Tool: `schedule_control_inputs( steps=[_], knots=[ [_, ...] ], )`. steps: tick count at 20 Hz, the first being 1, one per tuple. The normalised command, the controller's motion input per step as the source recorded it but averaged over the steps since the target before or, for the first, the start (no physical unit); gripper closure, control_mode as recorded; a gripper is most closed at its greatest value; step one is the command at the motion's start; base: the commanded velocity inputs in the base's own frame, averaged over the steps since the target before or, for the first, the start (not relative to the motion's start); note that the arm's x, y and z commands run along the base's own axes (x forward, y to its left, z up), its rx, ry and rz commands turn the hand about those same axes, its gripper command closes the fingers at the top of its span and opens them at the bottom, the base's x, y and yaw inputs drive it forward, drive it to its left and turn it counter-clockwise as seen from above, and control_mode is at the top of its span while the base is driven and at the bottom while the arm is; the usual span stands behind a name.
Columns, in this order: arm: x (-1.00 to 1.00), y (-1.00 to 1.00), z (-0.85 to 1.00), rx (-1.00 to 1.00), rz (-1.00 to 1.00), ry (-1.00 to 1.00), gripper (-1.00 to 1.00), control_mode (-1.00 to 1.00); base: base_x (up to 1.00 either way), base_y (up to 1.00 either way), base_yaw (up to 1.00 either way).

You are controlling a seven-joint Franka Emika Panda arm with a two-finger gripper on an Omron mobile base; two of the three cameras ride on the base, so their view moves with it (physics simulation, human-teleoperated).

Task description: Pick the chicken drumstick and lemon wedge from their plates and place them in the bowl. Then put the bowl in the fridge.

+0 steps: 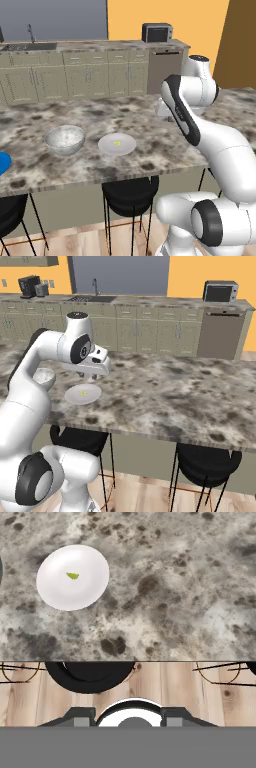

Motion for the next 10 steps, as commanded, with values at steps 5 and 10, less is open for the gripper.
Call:
schedule_control_inputs(
  steps=[5,10],
  knots=[
    [0.00,0.00,0.00,0.00,0.00,0.00,-1.00,1.00,0.00,0.00,0.00],
    [0.00,0.00,0.00,0.00,0.00,0.00,-1.00,1.00,-0.02,0.00,0.00]
  ],
)
